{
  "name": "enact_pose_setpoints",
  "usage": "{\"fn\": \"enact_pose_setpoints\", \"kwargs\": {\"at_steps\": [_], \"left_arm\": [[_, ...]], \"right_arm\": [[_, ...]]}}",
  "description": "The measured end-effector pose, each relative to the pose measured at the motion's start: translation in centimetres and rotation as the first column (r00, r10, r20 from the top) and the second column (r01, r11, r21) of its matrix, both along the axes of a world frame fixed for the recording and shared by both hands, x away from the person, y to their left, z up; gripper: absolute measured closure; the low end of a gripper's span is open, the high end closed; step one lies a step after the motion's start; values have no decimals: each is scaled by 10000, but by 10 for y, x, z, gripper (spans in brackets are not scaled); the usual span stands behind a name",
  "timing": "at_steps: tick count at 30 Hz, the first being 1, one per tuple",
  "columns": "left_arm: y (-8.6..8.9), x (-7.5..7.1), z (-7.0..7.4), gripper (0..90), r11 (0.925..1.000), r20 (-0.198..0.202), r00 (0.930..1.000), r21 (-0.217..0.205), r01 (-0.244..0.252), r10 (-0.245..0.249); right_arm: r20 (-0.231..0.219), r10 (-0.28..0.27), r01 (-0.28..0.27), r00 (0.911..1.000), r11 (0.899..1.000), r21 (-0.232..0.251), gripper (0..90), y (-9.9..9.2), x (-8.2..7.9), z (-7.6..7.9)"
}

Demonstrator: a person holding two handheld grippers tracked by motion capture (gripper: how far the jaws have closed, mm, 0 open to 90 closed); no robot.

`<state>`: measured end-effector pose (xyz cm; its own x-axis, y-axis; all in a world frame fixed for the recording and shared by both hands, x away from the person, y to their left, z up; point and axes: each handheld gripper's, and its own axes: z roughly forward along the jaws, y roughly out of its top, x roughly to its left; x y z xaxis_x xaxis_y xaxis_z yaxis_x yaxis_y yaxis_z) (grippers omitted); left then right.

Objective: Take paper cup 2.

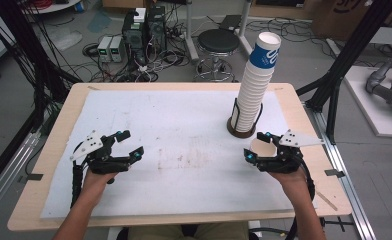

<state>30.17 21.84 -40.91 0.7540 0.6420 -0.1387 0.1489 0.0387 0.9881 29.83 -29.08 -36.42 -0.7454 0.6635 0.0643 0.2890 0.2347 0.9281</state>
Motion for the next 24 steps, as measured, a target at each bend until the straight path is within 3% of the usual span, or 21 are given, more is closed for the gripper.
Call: {"fn": "enact_pose_setpoints", "kwargs": {"at_steps": [11,15,24], "left_arm": [[1,0,0,166,10000,-35,10000,4,45,-45],[-1,-1,0,166,10000,-36,10000,3,71,-71],[-1,-1,-1,166,9999,-93,9998,-28,148,-148]], "right_arm": [[170,127,-125,9998,9999,-115,203,8,10,24],[51,153,-153,9999,9998,-121,203,10,14,38],[322,95,-89,9994,9997,-206,203,11,24,74]]}}
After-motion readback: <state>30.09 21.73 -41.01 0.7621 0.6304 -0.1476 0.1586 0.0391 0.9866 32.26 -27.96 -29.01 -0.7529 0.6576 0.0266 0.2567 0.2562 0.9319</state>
